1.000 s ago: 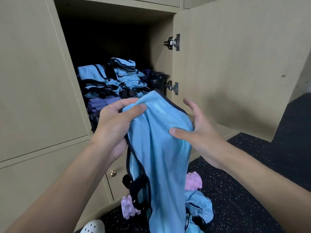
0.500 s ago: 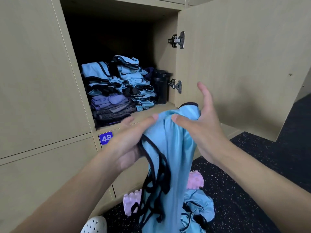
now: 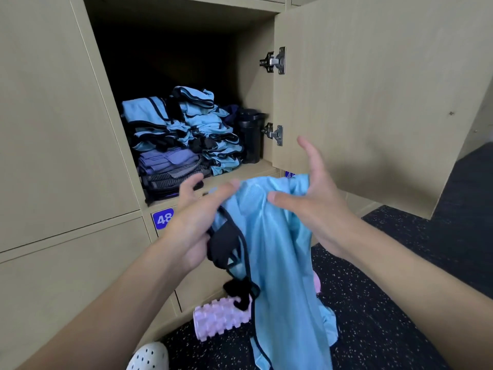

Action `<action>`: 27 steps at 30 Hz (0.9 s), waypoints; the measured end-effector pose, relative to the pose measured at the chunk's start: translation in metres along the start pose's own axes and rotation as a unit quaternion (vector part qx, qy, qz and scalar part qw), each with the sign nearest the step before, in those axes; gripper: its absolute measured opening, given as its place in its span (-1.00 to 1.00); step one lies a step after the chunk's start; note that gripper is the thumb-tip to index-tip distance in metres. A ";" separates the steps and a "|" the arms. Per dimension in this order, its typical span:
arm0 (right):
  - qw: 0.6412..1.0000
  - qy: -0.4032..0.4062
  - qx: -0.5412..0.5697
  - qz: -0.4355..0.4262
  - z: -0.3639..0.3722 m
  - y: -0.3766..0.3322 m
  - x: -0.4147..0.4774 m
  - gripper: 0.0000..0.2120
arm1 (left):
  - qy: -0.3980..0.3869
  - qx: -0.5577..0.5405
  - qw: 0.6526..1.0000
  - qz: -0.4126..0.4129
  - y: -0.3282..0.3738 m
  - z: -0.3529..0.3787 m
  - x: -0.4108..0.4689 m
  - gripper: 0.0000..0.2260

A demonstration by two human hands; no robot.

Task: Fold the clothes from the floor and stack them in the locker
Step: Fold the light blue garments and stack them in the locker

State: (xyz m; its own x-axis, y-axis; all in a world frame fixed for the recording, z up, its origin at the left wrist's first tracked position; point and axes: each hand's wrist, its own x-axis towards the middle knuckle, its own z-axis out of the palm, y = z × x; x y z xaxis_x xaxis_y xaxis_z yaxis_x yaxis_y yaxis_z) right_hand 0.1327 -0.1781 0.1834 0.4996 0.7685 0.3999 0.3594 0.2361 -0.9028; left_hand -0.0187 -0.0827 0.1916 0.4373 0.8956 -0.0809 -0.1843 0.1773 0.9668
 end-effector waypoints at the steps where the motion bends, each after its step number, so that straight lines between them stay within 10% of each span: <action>1: 1.000 0.018 0.013 -0.005 -0.001 -0.001 0.003 -0.09 | -0.021 0.034 0.999 -0.009 -0.004 0.001 -0.001 -0.31; 9: 0.996 -0.065 0.052 0.042 -0.009 0.003 0.001 -0.01 | -0.030 -0.086 0.993 0.069 0.010 -0.005 0.007 -0.39; 16: 0.996 0.031 0.079 0.021 -0.012 0.009 0.011 -0.15 | -0.145 0.170 0.975 0.004 -0.001 -0.005 -0.004 -0.03; 27: 0.995 0.038 0.040 0.086 -0.021 0.018 0.014 -0.15 | -0.067 0.162 0.984 0.045 0.007 -0.017 0.014 -0.60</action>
State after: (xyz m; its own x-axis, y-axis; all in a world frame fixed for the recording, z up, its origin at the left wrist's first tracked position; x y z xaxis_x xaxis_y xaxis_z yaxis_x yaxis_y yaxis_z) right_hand 0.1630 -0.1758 0.1765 0.6071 0.7554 0.2465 0.2010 0.1541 -0.9674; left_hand -0.0288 -0.0617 0.1934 0.5484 0.8360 0.0203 0.0523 -0.0585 0.9969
